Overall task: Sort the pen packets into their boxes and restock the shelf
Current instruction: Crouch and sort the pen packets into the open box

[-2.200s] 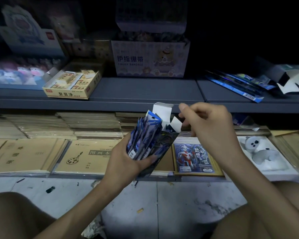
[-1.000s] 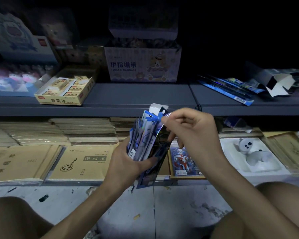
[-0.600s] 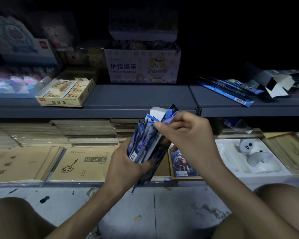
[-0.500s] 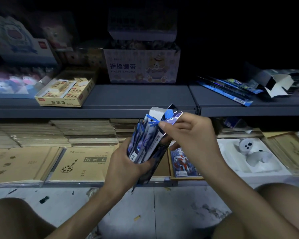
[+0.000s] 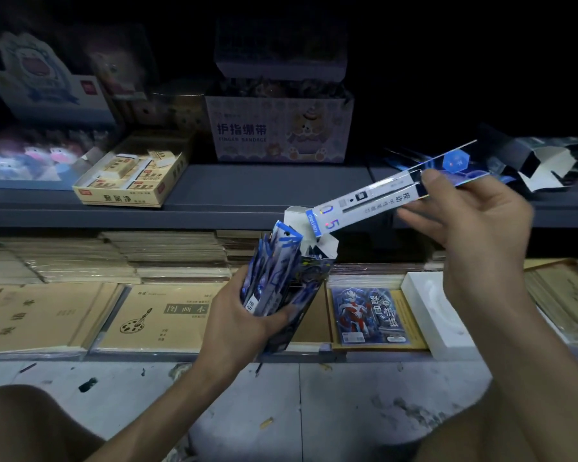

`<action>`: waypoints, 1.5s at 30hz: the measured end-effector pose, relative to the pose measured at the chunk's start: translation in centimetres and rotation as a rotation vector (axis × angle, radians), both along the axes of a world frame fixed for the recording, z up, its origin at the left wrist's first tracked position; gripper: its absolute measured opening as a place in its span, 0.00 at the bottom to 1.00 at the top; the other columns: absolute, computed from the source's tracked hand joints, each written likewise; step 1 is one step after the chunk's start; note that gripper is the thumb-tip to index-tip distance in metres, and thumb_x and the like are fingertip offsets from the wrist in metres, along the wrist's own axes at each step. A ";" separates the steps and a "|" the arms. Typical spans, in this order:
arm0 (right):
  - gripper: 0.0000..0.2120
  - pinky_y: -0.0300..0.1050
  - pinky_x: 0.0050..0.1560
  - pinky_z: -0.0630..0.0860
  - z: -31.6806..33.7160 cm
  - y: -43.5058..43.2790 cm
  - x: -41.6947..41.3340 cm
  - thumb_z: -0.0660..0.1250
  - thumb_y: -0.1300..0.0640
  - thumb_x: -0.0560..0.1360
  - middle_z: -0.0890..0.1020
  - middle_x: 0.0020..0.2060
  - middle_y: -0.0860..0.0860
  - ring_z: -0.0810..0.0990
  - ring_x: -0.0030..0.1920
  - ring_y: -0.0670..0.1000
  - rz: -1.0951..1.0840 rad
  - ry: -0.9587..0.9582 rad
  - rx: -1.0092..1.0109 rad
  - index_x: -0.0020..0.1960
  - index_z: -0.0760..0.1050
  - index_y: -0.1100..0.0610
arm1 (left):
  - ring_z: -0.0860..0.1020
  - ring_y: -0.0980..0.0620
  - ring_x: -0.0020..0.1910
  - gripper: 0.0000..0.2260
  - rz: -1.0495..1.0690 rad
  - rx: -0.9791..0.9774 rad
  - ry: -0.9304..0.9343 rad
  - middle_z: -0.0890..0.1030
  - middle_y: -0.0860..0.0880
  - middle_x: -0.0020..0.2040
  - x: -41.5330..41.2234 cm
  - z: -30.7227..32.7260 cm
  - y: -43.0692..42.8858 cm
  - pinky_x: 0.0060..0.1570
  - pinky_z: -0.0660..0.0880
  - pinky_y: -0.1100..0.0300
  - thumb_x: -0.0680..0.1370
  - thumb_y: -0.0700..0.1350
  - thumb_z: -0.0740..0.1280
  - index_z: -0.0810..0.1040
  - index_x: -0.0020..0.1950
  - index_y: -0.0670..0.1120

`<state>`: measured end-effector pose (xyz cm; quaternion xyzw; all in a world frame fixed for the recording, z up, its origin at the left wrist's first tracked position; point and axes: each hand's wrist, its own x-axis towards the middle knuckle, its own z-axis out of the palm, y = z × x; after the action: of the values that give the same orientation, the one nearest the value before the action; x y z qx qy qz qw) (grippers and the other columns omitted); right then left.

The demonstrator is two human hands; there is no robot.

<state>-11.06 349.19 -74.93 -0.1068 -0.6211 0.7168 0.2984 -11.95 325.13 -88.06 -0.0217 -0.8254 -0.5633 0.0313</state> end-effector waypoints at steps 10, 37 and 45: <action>0.03 0.45 0.41 0.86 -1.3 -1.6 0.1 0.73 0.63 0.78 0.87 0.38 0.56 0.88 0.37 0.53 0.020 -0.026 0.163 0.50 0.83 0.64 | 0.84 0.62 0.45 0.22 0.047 -0.010 0.046 0.85 0.63 0.46 0.3 0.2 0.3 0.47 0.83 0.59 0.66 0.45 0.85 0.79 0.54 0.56; 0.11 0.34 0.28 0.70 -2.9 -4.5 0.6 0.71 0.50 0.80 0.84 0.31 0.52 0.76 0.26 0.46 0.364 -0.314 0.484 0.42 0.86 0.53 | 0.82 0.63 0.43 0.22 0.017 -0.219 0.152 0.84 0.64 0.45 0.9 0.8 0.6 0.42 0.83 0.51 0.65 0.64 0.77 0.74 0.54 0.64; 0.07 0.41 0.25 0.63 -2.7 -3.6 0.2 0.72 0.57 0.79 0.88 0.44 0.55 0.76 0.29 0.51 0.510 -0.530 0.231 0.47 0.87 0.58 | 0.83 0.62 0.44 0.22 -0.014 -0.283 0.139 0.84 0.64 0.46 0.9 0.3 0.5 0.41 0.83 0.52 0.67 0.63 0.78 0.72 0.55 0.64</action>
<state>-10.91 345.61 -77.59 -0.0960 -0.7600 0.6408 -0.0503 -11.03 325.68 -87.79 -0.0704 -0.8921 -0.4389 0.0810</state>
